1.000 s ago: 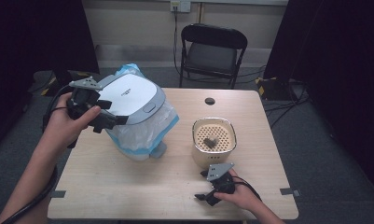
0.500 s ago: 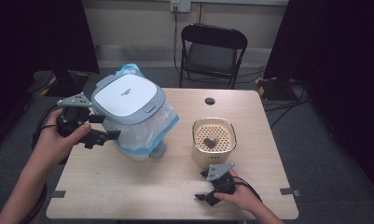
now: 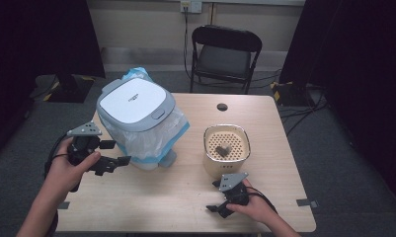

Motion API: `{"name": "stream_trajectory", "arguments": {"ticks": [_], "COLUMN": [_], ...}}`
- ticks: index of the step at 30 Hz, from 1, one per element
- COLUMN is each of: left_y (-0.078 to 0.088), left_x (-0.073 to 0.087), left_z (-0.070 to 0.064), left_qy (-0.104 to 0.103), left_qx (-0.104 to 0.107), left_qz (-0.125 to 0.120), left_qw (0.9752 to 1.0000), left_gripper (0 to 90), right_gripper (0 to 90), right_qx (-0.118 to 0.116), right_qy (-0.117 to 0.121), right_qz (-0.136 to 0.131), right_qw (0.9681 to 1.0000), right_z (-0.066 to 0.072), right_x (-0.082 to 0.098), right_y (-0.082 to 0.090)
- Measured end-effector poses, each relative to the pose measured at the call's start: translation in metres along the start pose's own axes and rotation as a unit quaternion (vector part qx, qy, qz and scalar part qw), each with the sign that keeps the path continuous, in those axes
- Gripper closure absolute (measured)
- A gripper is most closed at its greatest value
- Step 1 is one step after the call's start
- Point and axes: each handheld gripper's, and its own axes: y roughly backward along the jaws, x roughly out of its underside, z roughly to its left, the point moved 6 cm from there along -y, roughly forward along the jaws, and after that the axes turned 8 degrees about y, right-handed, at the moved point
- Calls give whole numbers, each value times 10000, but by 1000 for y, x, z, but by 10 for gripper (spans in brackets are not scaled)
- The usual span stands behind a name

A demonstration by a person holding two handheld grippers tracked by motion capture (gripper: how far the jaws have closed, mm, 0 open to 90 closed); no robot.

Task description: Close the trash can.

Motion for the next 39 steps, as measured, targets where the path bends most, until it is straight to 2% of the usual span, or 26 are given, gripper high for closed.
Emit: {"name": "stream_trajectory", "arguments": {"ticks": [12, 21, 24, 34, 39], "left_y": [-22, -51, -64, -102, -117], "left_x": [33, 50, 57, 81, 89], "left_z": [-6, -20, -25, -44, -54], "left_qy": [-72, -143, -275, -446, -561], "left_qx": [153, 365, 390, 660, 830], "left_qz": [126, 238, 302, 516, 653], "left_qw": [9998, 9989, 9984, 9955, 9928], "left_gripper": [165, 165, 165, 165, 165], "right_gripper": [134, 135, 135, 135, 135], "right_qx": [-16, -6, -6, -6, -6], "right_qy": [-4, -12, -12, -11, -12], "right_qz": [6, 7, 7, 7, 8], "right_qw": [10000, 10000, 10000, 10000, 10000], "right_z": [0, 0, 0, 0, 0], "right_x": [0, 0, 0, 0, 0], "right_y": [0, 0, 0, 0, 0]}}
